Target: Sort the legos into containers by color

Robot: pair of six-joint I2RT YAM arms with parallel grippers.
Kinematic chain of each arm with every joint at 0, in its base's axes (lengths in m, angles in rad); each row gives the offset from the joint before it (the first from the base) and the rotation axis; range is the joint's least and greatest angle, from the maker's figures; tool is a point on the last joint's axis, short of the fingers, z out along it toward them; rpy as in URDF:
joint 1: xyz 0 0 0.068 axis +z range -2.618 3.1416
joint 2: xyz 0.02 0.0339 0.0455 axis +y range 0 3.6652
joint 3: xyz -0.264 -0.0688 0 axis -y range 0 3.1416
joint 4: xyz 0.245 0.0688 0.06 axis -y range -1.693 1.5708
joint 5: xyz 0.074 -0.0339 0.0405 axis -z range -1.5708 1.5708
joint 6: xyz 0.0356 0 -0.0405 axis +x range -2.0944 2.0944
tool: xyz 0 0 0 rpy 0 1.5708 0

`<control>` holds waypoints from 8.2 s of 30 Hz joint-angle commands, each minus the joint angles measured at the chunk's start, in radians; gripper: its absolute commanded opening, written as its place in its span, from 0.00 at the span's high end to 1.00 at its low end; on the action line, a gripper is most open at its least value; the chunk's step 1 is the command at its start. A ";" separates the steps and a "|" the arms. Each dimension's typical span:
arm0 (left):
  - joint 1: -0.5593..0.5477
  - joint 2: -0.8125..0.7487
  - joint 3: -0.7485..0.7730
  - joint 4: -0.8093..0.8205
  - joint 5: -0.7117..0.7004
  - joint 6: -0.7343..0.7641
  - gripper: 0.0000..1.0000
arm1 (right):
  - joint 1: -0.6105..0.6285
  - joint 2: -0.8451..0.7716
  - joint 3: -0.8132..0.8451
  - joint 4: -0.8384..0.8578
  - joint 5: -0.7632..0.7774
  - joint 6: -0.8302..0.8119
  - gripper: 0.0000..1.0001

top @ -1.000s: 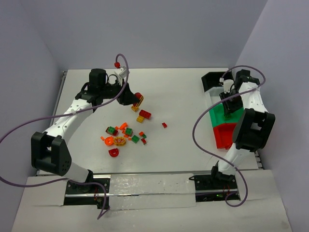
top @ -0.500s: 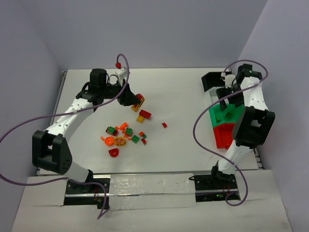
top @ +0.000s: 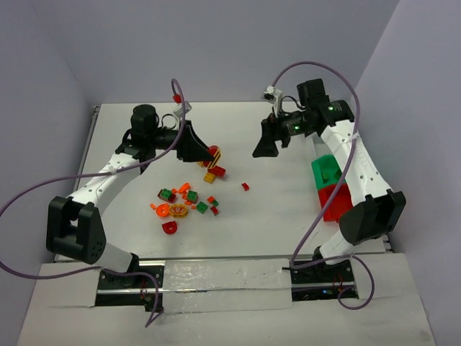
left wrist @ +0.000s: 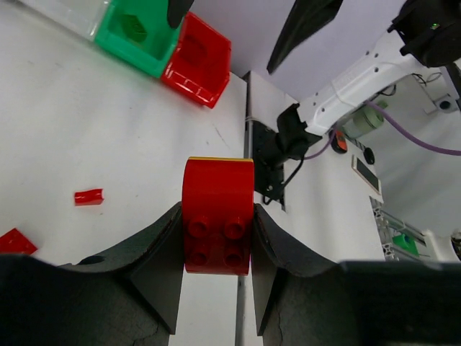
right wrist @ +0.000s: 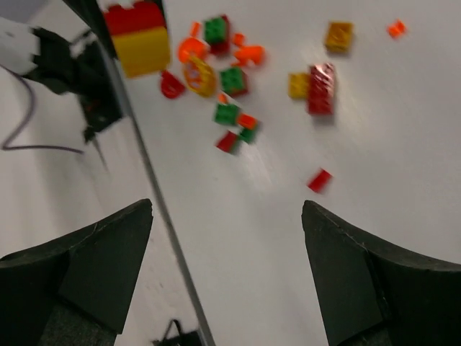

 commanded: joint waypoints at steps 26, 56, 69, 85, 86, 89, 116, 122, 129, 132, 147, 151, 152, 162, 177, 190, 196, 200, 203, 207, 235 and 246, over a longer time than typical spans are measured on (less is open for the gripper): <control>-0.071 -0.067 0.013 -0.022 0.015 0.049 1.00 | 0.250 0.058 -0.017 0.280 -0.133 0.236 0.48; -0.068 -0.068 0.060 -0.105 0.017 0.080 0.47 | 0.254 0.040 -0.035 0.152 -0.086 0.097 1.00; -0.069 -0.062 0.057 -0.122 0.014 0.100 0.45 | 0.253 0.039 -0.009 0.166 -0.111 0.130 1.00; -0.069 -0.049 0.080 -0.163 0.048 0.111 1.00 | 0.253 0.055 -0.001 0.166 -0.096 0.167 0.38; -0.068 -0.053 0.077 -0.147 0.046 0.095 1.00 | 0.253 0.057 -0.003 0.162 -0.099 0.169 0.30; -0.068 -0.055 0.079 -0.099 0.042 0.069 1.00 | 0.254 0.063 -0.007 0.150 -0.107 0.165 0.26; -0.068 -0.035 0.095 -0.175 0.043 0.113 0.47 | 0.263 0.050 -0.013 0.158 -0.120 0.138 0.97; -0.067 -0.035 0.093 -0.186 0.038 0.126 0.54 | 0.263 0.050 -0.009 0.164 -0.121 0.145 0.97; -0.069 -0.031 0.097 -0.214 0.019 0.149 0.63 | 0.265 0.046 -0.013 0.177 -0.121 0.158 0.99; -0.069 -0.024 0.102 -0.234 0.029 0.166 0.84 | 0.263 0.042 -0.020 0.182 -0.116 0.163 1.00; 0.108 -0.012 0.171 -0.121 0.078 0.061 1.00 | 0.120 -0.051 -0.226 0.028 -0.018 -0.056 1.00; 0.113 -0.017 0.175 -0.165 0.029 0.112 1.00 | -0.003 -0.067 -0.236 -0.036 0.039 -0.127 1.00; 0.112 -0.019 0.175 -0.205 0.010 0.149 1.00 | -0.044 -0.068 -0.233 -0.041 0.061 -0.137 1.00; 0.066 -0.008 0.181 -0.351 -0.337 0.305 1.00 | -0.559 0.076 -0.086 -0.006 0.540 -0.168 1.00; 0.053 0.029 0.186 -0.317 -0.379 0.296 1.00 | -0.610 0.377 0.207 0.189 0.646 0.053 1.00; 0.051 0.076 0.205 -0.320 -0.373 0.284 1.00 | -0.577 0.522 0.229 0.216 0.733 0.060 0.41; 0.041 0.071 0.201 -0.328 -0.368 0.288 1.00 | -0.544 0.465 0.232 0.196 0.735 0.073 0.11; 0.028 0.060 0.192 -0.335 -0.354 0.301 1.00 | -0.479 0.367 0.236 0.145 0.613 0.096 0.11; 0.011 0.048 0.178 -0.336 -0.306 0.310 1.00 | -0.408 0.271 0.206 0.094 0.400 0.101 0.12; 0.003 0.049 0.161 -0.304 -0.129 0.256 1.00 | -0.270 0.112 0.073 0.113 0.157 0.068 0.12; -0.121 0.252 0.370 -1.376 0.353 1.145 1.00 | 0.430 -0.179 -0.168 0.136 0.077 -0.510 0.15; -0.136 0.221 0.355 -1.336 0.385 1.098 1.00 | 0.491 -0.152 -0.177 0.153 0.117 -0.521 0.25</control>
